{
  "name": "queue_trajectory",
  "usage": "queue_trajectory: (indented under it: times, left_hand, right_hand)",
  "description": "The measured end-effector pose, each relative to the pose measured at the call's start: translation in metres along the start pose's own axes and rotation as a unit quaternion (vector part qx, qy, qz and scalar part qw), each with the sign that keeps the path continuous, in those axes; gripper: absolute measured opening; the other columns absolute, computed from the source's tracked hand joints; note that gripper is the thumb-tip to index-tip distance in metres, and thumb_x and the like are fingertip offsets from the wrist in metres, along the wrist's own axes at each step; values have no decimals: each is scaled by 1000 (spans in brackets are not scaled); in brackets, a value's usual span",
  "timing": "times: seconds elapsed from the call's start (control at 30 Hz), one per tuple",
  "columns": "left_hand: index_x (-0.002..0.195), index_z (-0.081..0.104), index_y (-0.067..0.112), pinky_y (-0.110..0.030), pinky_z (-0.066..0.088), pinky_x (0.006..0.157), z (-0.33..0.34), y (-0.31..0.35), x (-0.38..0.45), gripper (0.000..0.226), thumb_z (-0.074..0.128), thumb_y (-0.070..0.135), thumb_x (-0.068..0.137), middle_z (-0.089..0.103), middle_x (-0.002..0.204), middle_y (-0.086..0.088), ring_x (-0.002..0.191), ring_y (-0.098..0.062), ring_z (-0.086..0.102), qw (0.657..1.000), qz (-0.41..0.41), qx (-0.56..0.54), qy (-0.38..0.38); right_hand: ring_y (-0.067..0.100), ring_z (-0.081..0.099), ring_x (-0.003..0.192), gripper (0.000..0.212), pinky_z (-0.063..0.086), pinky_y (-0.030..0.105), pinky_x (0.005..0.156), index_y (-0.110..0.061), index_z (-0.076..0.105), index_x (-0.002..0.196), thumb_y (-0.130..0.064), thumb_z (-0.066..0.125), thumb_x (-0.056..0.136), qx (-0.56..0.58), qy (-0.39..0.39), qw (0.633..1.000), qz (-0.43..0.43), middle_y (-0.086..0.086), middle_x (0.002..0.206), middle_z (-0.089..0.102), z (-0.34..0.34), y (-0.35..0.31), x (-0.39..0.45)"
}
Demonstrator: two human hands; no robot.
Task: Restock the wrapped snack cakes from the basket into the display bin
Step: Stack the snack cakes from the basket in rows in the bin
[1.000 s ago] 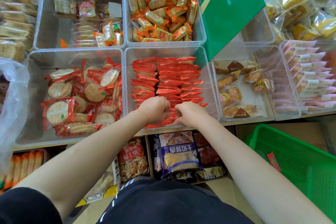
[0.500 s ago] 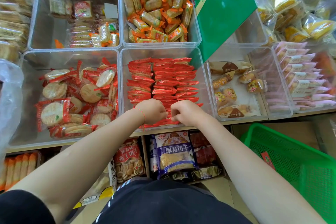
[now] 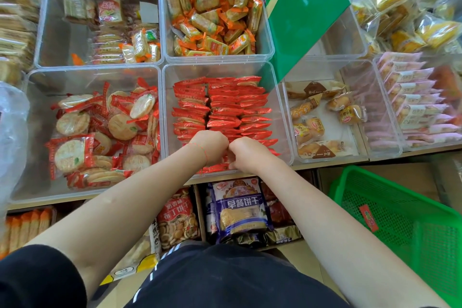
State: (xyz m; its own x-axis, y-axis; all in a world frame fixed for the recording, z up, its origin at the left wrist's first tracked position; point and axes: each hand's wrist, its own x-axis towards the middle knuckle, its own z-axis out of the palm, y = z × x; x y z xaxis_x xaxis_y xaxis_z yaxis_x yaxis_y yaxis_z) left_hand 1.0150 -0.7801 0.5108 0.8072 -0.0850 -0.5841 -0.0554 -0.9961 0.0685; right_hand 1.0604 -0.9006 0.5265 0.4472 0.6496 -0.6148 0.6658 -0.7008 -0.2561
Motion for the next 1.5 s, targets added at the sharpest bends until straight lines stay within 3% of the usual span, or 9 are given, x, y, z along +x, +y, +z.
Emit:
queue_trajectory:
  times: [0.17,0.4,0.53,0.8,0.87,0.93,1.0,1.1,1.5]
  left_hand:
    - [69,51,18,-33,48,60,3,-3,-2,24,48,17,93,57,85,0,76,-21,55,1000,8,0,-3]
    - [96,67,12,-40,53,77,14,-10,-9,24,46,24,94,61,104,-5,97,-25,58,989,33,-115,83]
    - [100,69,17,-38,53,74,18,-9,-5,25,47,27,94,61,107,-2,102,-24,58,994,21,-89,65]
    - [98,68,18,-35,48,69,20,-1,3,22,49,27,92,62,103,-2,98,-24,59,997,17,-30,65]
    - [94,70,18,-32,46,65,22,-5,-1,29,48,36,88,61,97,-1,95,-24,59,982,35,-84,164]
    - [117,63,17,-38,46,84,28,-6,-2,48,49,49,84,58,117,-6,114,-29,52,950,34,-100,293]
    - [149,31,21,-50,25,114,34,-5,-2,84,48,67,81,28,155,-12,144,-35,22,963,-4,-85,255]
    - [155,-4,28,-55,-2,118,44,2,11,103,34,83,76,-9,162,-10,148,-33,-12,987,-32,-54,150]
    - [154,2,38,-51,11,117,53,0,4,84,21,79,83,-3,163,2,150,-27,-4,985,9,-114,131]
  right_hand:
    - [25,62,84,8,50,34,65,-14,62,90,-18,68,87,-17,-20,999,37,4,94,64,-3,3,4]
    - [20,60,78,24,50,34,64,-19,58,79,-33,78,80,37,-11,996,74,-1,86,62,3,15,8]
    - [23,57,81,38,41,34,60,-22,43,75,-39,77,80,7,22,996,83,-3,85,57,12,10,9]
    - [24,57,83,27,38,32,61,-21,52,84,-35,75,83,-68,13,993,101,0,92,61,5,3,12]
    - [24,59,83,24,41,33,62,-22,51,83,-35,71,85,-21,43,994,98,-1,89,58,5,12,9]
    - [26,62,92,16,47,35,68,-22,52,91,-32,65,88,11,147,984,102,1,95,60,5,26,2]
    - [28,54,109,31,46,41,84,-19,51,115,-31,63,89,-19,231,966,114,7,115,55,7,40,-2]
    - [31,34,133,66,33,45,107,-18,33,142,-36,64,87,-29,175,976,130,14,142,37,14,54,-3]
    - [27,45,125,60,45,42,98,-23,42,140,-37,57,84,9,72,992,99,6,133,49,20,55,-5]
